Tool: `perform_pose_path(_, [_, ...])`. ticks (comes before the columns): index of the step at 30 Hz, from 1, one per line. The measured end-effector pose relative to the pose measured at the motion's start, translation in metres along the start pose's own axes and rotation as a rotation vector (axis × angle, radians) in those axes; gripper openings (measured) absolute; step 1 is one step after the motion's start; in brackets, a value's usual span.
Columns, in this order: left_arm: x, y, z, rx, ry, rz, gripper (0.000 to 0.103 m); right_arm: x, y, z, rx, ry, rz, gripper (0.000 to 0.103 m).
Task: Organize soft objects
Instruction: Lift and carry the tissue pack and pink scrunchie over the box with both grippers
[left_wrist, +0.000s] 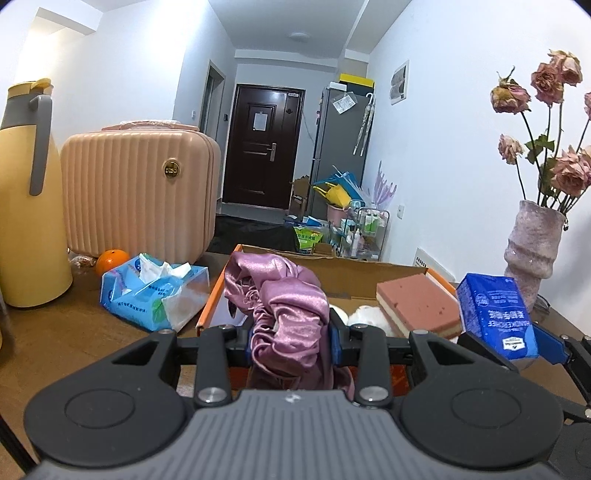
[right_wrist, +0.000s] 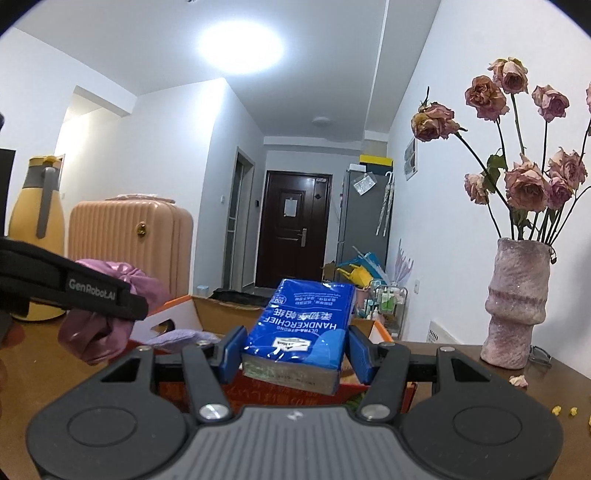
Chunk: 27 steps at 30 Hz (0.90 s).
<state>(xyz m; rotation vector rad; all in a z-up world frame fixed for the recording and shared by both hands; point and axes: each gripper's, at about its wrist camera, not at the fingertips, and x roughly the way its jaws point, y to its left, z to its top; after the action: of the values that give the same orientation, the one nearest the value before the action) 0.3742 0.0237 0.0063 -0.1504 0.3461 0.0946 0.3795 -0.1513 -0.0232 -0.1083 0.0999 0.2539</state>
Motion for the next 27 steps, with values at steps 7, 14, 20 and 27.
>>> perform_pose_path(7, [0.017, 0.001, 0.006, -0.006, 0.000, 0.000, 0.036, 0.022, -0.006, 0.005, 0.005, 0.000, 0.009, 0.057])
perform_pose_path(14, [0.038, -0.002, 0.013, -0.005, -0.002, -0.003, 0.036, 0.045, -0.005, 0.009, 0.001, 0.003, 0.038, 0.057])
perform_pose_path(20, [0.050, 0.002, 0.017, -0.015, -0.002, 0.006, 0.036, 0.065, -0.001, 0.013, 0.000, 0.013, 0.059, 0.057])
perform_pose_path(27, [0.064, 0.004, 0.024, -0.027, -0.012, 0.016, 0.036, 0.087, 0.000, 0.022, 0.037, 0.072, 0.129, 0.057])
